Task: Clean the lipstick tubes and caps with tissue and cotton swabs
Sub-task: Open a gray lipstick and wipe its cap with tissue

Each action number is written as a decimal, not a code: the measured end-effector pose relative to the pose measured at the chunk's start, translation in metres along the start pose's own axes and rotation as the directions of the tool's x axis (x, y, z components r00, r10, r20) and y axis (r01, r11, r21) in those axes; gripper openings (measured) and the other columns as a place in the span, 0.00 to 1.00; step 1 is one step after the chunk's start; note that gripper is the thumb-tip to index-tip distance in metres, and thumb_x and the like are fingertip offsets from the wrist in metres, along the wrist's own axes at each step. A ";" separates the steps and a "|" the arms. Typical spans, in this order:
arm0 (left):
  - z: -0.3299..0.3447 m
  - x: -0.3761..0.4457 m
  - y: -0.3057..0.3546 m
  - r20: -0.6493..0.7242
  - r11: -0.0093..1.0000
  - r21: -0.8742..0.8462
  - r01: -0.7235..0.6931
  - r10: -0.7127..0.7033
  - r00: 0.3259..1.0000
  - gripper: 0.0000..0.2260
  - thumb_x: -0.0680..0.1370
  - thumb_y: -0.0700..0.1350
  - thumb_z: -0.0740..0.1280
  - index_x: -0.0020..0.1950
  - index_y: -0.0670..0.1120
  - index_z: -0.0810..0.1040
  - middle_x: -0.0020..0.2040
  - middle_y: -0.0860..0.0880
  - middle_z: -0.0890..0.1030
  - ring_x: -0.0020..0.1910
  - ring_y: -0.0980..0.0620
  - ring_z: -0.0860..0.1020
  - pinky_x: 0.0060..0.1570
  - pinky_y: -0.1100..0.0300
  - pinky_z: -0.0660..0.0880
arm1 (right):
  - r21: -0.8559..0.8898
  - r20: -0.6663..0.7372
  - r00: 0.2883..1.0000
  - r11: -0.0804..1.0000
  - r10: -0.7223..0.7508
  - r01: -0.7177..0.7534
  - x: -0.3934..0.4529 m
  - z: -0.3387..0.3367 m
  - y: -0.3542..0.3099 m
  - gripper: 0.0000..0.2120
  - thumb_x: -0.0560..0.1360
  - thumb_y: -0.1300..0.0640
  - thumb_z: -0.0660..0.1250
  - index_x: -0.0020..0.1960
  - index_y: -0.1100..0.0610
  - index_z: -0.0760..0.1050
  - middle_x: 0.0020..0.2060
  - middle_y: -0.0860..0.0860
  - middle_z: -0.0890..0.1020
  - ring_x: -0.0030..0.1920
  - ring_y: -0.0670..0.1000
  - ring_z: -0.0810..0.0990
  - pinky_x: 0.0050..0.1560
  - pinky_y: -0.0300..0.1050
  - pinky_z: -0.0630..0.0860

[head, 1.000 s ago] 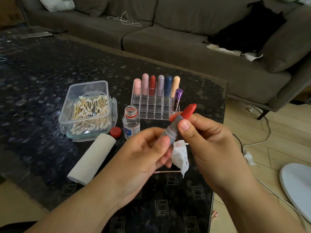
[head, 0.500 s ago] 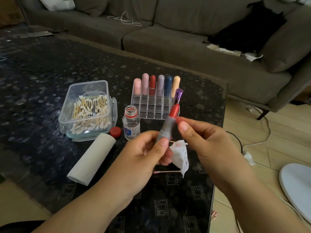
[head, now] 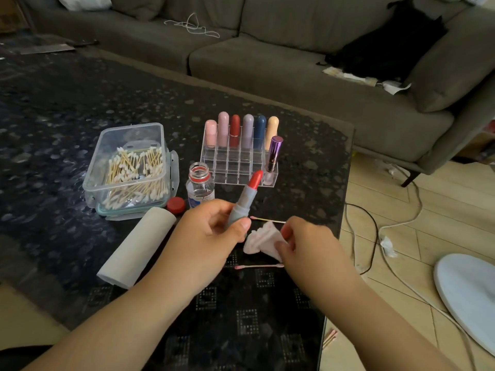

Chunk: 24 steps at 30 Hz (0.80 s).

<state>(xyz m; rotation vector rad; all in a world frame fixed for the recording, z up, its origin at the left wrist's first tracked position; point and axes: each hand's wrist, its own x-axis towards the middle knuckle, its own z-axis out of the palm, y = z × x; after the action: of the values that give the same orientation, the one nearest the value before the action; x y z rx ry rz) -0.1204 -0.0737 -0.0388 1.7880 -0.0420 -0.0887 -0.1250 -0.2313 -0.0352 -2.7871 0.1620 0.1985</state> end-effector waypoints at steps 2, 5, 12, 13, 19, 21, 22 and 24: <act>0.000 -0.001 0.001 0.003 1.000 0.012 -0.014 0.014 1.000 0.03 0.75 0.46 0.68 0.47 0.53 0.80 0.40 0.55 0.84 0.42 0.59 0.81 0.49 0.58 0.77 | 0.075 -0.040 0.999 0.997 0.001 0.002 0.003 -0.003 0.004 0.06 0.78 0.51 0.62 0.51 0.51 0.74 0.44 0.49 0.79 0.42 0.48 0.76 0.38 0.38 0.72; -0.001 -0.003 0.003 0.025 0.999 0.017 -0.042 0.042 0.999 0.04 0.73 0.48 0.68 0.46 0.53 0.80 0.41 0.57 0.84 0.44 0.59 0.81 0.51 0.58 0.76 | 0.223 -0.071 0.997 0.975 0.002 0.014 0.003 -0.016 0.008 0.07 0.77 0.51 0.65 0.41 0.50 0.75 0.35 0.44 0.77 0.34 0.42 0.74 0.28 0.28 0.65; 0.001 -0.008 0.007 0.096 0.997 -0.001 -0.080 0.080 0.992 0.04 0.73 0.48 0.68 0.46 0.53 0.81 0.42 0.55 0.83 0.44 0.58 0.81 0.51 0.55 0.78 | 0.497 0.035 0.999 0.868 -0.035 0.013 0.000 -0.028 0.006 0.11 0.76 0.49 0.67 0.36 0.52 0.78 0.25 0.46 0.79 0.24 0.39 0.75 0.29 0.32 0.69; 0.001 -0.008 0.008 0.105 0.997 0.004 -0.079 0.078 0.991 0.04 0.74 0.48 0.68 0.46 0.54 0.81 0.42 0.55 0.83 0.44 0.58 0.81 0.50 0.56 0.78 | 0.523 0.025 0.999 0.852 -0.046 0.026 -0.001 -0.028 0.006 0.14 0.76 0.49 0.66 0.35 0.54 0.78 0.25 0.47 0.79 0.24 0.40 0.74 0.29 0.33 0.69; 0.004 -0.008 0.010 0.132 0.996 -0.083 -0.036 0.046 0.990 0.08 0.72 0.53 0.67 0.48 0.52 0.80 0.40 0.54 0.83 0.38 0.57 0.82 0.45 0.53 0.79 | 0.706 -0.077 0.983 0.687 -0.164 0.170 -0.005 -0.029 0.006 0.10 0.73 0.55 0.69 0.36 0.59 0.78 0.36 0.46 0.83 0.34 0.44 0.77 0.36 0.37 0.74; 0.004 -0.009 0.010 0.137 0.992 -0.122 -0.028 0.045 0.990 0.14 0.68 0.57 0.66 0.49 0.52 0.80 0.40 0.53 0.83 0.38 0.57 0.82 0.45 0.54 0.78 | 0.802 -0.087 0.988 0.579 -0.131 0.147 -0.006 -0.027 0.006 0.04 0.71 0.60 0.71 0.39 0.59 0.78 0.38 0.48 0.84 0.37 0.47 0.81 0.39 0.40 0.77; 0.005 -0.009 0.010 0.134 0.990 -0.142 -0.025 0.044 0.990 0.16 0.66 0.58 0.66 0.49 0.52 0.80 0.40 0.53 0.83 0.38 0.57 0.82 0.45 0.55 0.78 | 0.850 -0.082 0.989 0.509 -0.125 0.135 -0.007 -0.027 0.004 0.02 0.71 0.63 0.71 0.42 0.58 0.78 0.39 0.50 0.85 0.38 0.48 0.82 0.40 0.40 0.78; 0.006 -0.009 0.011 0.121 0.982 -0.186 -0.021 0.044 0.992 0.16 0.65 0.57 0.67 0.48 0.51 0.80 0.39 0.52 0.84 0.37 0.56 0.82 0.44 0.58 0.77 | 0.915 -0.082 0.989 0.384 -0.123 0.124 -0.007 -0.025 0.002 0.08 0.72 0.68 0.69 0.47 0.55 0.79 0.42 0.52 0.85 0.42 0.50 0.84 0.41 0.39 0.79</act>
<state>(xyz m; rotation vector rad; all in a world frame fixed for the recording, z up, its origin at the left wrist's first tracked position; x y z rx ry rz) -0.1301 -0.0811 -0.0294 1.5940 -0.1484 -0.1759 -0.1289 -0.2413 -0.0112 -1.6275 0.0294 0.0310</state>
